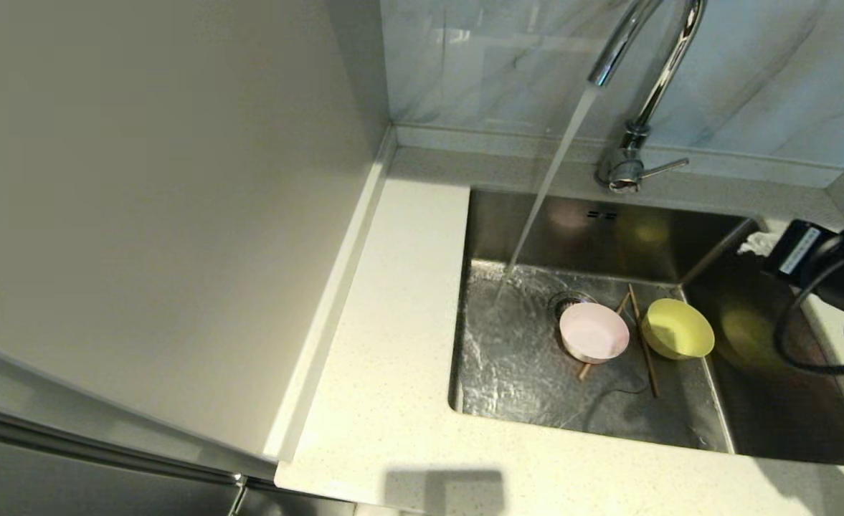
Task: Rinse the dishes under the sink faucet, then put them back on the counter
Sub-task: Turn off the faucet
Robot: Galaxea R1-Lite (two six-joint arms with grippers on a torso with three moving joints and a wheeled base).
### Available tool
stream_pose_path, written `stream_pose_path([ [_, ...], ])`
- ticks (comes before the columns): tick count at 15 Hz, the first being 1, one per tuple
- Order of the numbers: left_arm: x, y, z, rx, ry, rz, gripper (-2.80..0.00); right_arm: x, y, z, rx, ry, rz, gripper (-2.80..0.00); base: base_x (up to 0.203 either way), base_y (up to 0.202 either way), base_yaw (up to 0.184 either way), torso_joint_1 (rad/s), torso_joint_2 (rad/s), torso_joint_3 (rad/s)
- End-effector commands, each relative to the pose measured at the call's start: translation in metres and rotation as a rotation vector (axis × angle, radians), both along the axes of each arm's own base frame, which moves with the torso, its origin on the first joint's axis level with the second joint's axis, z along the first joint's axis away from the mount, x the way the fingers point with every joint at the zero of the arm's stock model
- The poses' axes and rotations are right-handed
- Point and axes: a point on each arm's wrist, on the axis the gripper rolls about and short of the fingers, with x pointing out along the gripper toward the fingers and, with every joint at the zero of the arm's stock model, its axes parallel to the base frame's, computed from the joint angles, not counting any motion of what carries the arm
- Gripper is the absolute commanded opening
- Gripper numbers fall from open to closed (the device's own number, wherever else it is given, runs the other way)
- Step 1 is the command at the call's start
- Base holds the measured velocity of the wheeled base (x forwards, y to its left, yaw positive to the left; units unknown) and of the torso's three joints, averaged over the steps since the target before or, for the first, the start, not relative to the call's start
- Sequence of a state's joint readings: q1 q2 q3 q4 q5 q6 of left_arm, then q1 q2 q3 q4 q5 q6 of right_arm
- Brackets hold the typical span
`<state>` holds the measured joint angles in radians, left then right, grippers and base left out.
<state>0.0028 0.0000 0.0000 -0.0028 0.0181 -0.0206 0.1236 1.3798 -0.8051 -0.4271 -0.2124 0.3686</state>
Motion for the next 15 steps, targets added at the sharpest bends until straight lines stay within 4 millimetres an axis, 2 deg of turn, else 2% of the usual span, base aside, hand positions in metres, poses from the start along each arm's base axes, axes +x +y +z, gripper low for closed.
stream_pose_path([
  [1,0.000,0.000,0.000,-0.001,-0.003,0.001,-2.80,0.044,0.013,-0.013,-0.001,0.012,-0.005,-2.80,0.000,0.000,0.000,0.000,0.00,0.000],
  [4,0.000,0.000,0.000,-0.001,-0.005,0.001,-2.80,0.073,0.017,0.000,0.011,-0.075,-0.043,-2.80,0.000,0.000,0.000,0.000,0.00,0.000],
  [6,0.000,0.000,0.000,-0.001,-0.004,0.001,-2.80,0.090,0.019,-0.002,0.012,-0.092,-0.073,-2.80,0.000,0.000,0.000,0.000,0.00,0.000],
  [10,0.000,0.000,0.000,-0.001,-0.003,0.001,-2.80,0.111,0.022,-0.009,0.015,-0.116,-0.082,-2.80,0.000,0.000,0.000,0.000,0.00,0.000],
  [15,0.000,0.000,0.000,-0.001,-0.003,0.001,-2.80,0.142,0.025,0.002,0.025,-0.179,-0.086,-2.80,0.000,0.000,0.000,0.000,0.00,0.000],
])
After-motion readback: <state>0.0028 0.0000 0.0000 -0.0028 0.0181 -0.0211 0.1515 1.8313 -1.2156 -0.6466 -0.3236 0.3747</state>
